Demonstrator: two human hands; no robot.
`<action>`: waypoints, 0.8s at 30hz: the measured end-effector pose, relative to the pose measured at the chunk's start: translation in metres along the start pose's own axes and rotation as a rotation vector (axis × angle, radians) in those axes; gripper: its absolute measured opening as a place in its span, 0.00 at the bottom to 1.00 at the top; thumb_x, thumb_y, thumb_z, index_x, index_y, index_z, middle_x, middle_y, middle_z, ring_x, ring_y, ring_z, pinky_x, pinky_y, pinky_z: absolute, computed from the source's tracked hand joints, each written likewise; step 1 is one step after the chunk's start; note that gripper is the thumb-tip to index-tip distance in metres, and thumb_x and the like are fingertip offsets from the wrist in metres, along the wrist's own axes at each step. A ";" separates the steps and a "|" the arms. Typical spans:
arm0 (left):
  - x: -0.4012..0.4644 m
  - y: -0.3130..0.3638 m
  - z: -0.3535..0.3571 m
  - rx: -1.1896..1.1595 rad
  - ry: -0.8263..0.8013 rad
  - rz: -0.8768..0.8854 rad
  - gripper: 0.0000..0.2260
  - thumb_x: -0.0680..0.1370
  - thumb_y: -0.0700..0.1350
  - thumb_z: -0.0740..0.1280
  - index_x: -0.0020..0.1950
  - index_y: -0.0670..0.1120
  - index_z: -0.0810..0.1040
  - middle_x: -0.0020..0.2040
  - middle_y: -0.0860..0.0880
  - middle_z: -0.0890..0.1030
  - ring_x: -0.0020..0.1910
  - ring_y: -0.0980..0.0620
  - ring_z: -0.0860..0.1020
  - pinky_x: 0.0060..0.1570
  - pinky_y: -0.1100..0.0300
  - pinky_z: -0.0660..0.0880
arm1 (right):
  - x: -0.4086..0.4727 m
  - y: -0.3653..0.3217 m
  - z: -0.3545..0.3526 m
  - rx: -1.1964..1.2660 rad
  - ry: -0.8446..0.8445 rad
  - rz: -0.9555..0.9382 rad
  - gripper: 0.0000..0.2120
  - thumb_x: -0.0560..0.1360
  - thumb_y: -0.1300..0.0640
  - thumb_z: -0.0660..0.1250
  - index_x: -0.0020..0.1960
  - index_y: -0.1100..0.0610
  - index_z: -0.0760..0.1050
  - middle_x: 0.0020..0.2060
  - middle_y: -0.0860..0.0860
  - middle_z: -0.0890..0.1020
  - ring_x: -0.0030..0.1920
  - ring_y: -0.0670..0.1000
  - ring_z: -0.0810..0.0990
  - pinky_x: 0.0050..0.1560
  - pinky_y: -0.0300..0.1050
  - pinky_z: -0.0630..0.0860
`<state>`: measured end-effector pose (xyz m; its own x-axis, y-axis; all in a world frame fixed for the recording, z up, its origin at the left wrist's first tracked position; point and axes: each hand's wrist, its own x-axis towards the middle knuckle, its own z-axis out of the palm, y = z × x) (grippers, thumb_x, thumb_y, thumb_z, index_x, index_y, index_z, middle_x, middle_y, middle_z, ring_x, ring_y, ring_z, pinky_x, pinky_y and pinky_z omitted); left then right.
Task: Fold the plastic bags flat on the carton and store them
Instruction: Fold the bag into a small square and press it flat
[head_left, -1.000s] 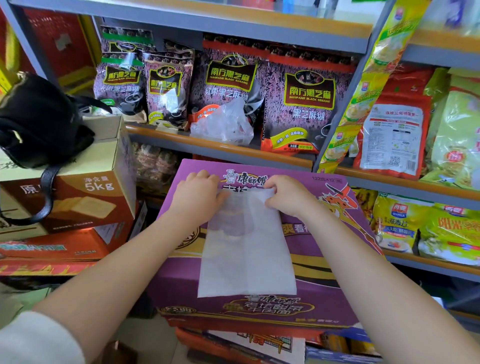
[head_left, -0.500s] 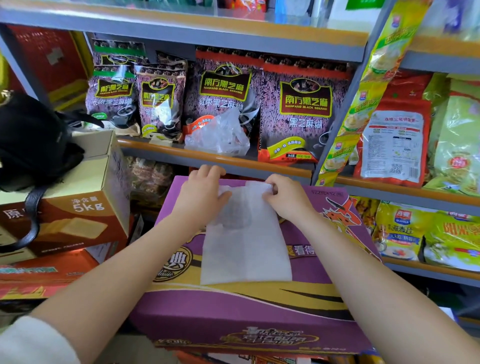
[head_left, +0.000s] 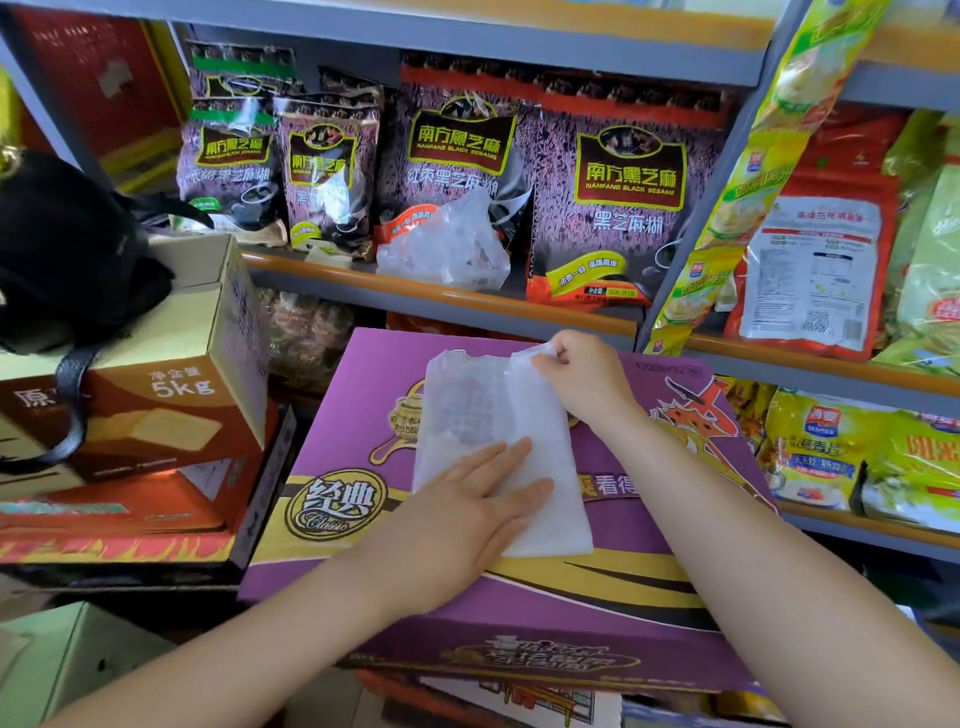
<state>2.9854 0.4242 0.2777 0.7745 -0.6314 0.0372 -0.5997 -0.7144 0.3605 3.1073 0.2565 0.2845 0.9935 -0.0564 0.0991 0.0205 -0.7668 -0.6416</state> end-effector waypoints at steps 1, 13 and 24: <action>0.000 0.000 0.000 -0.004 0.002 -0.030 0.25 0.77 0.59 0.43 0.74 0.58 0.51 0.76 0.53 0.43 0.75 0.53 0.47 0.64 0.73 0.35 | 0.002 -0.002 0.001 -0.046 -0.019 0.018 0.14 0.74 0.59 0.61 0.32 0.57 0.62 0.31 0.53 0.69 0.37 0.55 0.69 0.35 0.46 0.63; -0.006 -0.008 0.001 0.161 0.048 -0.342 0.45 0.59 0.73 0.37 0.74 0.57 0.41 0.76 0.47 0.38 0.75 0.51 0.39 0.70 0.58 0.37 | -0.001 -0.043 0.018 -0.356 -0.037 -0.387 0.14 0.76 0.57 0.61 0.61 0.55 0.74 0.59 0.53 0.76 0.62 0.56 0.71 0.58 0.49 0.66; -0.006 -0.013 0.002 0.193 0.071 -0.402 0.51 0.56 0.77 0.42 0.75 0.55 0.40 0.76 0.49 0.39 0.74 0.52 0.39 0.71 0.56 0.38 | 0.023 -0.063 0.042 -0.146 -0.345 -0.157 0.22 0.73 0.38 0.63 0.29 0.53 0.66 0.28 0.47 0.71 0.41 0.53 0.74 0.45 0.48 0.66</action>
<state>2.9886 0.4367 0.2712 0.9616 -0.2744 -0.0040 -0.2693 -0.9462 0.1796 3.1340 0.3309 0.2951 0.9593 0.2678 -0.0894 0.1839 -0.8330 -0.5218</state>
